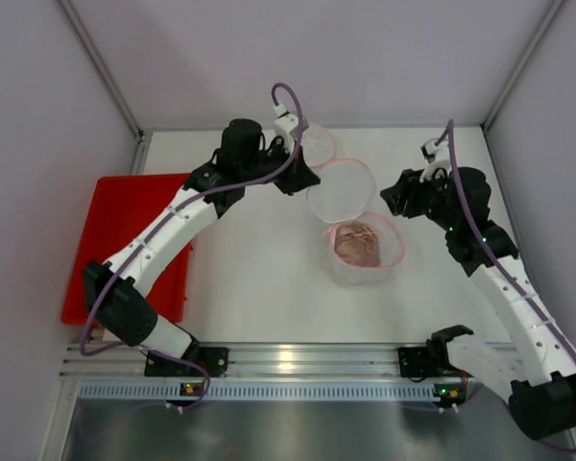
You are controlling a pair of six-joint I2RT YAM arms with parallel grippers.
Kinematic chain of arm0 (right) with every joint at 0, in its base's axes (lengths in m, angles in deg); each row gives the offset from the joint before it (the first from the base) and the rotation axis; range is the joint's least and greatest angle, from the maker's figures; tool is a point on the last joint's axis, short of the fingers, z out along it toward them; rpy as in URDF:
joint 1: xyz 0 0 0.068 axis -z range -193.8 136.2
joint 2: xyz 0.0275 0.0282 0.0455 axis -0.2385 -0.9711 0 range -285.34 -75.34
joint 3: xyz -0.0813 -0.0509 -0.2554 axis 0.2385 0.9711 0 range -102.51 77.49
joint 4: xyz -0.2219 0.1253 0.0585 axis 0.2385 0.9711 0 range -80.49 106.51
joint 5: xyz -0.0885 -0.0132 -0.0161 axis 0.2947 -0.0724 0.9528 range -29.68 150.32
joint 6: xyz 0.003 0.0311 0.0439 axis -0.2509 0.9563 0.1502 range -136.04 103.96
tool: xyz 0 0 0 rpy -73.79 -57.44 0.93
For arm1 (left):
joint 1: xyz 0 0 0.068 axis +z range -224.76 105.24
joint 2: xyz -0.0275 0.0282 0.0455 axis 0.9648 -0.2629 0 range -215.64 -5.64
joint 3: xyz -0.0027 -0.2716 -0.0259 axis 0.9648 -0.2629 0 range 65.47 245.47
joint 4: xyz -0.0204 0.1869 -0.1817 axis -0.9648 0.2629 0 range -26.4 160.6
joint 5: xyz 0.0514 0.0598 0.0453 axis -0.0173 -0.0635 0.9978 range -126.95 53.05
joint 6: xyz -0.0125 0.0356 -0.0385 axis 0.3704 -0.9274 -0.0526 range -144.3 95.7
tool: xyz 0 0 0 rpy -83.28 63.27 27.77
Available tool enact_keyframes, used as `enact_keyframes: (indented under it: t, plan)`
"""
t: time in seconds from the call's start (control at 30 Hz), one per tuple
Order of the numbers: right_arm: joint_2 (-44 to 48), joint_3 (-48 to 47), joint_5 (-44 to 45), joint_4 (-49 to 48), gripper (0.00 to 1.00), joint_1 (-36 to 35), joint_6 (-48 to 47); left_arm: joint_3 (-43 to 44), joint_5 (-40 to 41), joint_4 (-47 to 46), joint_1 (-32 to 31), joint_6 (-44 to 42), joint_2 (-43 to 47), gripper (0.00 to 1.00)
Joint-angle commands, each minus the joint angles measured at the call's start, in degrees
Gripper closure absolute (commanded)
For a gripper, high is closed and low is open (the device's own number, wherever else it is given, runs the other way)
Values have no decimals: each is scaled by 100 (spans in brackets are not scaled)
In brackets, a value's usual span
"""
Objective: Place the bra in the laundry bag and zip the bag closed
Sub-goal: Adjust the laundry bag at the center of the board.
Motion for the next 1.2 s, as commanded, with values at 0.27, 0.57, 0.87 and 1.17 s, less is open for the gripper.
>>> enact_keyframes:
  t: [0.27,0.57,0.87,1.17]
  plan:
    - [-1368,-37,-1765,329,30,836,-1537,58,-106,-106,-32,-1760,107,100]
    - [-1632,622,-2572,408,83,950,-1030,-292,799,-359,-566,-3465,291,100]
    - [-210,1528,-4120,346,63,994,607,-1812,1574,-1819,-1314,-4793,1117,100]
    - [1647,1334,-3083,-505,8,1170,-1685,-2314,924,-2540,-1368,-4908,1575,100]
